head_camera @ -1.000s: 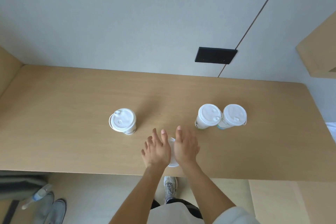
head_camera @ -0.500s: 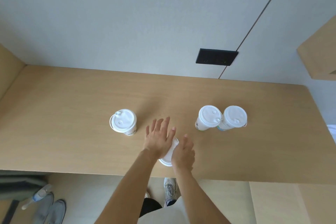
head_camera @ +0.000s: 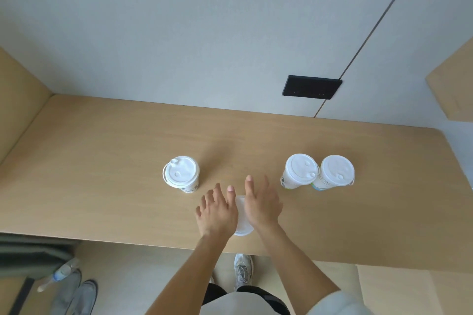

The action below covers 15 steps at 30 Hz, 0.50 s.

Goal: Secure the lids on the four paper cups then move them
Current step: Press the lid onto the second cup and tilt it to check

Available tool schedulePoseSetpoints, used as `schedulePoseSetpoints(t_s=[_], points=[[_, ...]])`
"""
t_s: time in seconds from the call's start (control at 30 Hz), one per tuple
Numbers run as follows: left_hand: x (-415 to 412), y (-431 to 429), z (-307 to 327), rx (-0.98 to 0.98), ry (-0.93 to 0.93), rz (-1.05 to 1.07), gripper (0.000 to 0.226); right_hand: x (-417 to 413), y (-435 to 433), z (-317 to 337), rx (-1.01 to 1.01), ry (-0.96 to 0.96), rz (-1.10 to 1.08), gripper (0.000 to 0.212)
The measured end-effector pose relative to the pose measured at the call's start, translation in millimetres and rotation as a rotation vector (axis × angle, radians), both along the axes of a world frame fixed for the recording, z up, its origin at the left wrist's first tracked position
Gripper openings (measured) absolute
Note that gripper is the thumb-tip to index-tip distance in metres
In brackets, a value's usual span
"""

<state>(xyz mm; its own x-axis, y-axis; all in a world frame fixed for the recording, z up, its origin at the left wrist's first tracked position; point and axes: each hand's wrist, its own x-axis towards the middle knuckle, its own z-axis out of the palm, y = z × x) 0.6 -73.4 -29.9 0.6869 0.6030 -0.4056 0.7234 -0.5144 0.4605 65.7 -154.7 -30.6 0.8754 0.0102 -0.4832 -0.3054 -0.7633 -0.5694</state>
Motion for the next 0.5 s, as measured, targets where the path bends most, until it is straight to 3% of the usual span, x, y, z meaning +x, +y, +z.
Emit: schedulePoseSetpoints(t_s=[0.17,0.33,0.5], points=[[5.8,-1.3,-9.7,0.0,0.048,0.043,0.06,2.9,0.3,-12.7,-0.051,0.061,0.016,0.072],[9.0,2.1,-12.4,0.01,0.049,0.013,0.06,2.3,4.0,-17.7,-0.104,0.034,0.041,0.072],[13.3,10.3,-5.6,0.115,-0.063,-0.163,0.082,-7.1,4.5,-8.6,-0.029,0.054,-0.162,0.065]])
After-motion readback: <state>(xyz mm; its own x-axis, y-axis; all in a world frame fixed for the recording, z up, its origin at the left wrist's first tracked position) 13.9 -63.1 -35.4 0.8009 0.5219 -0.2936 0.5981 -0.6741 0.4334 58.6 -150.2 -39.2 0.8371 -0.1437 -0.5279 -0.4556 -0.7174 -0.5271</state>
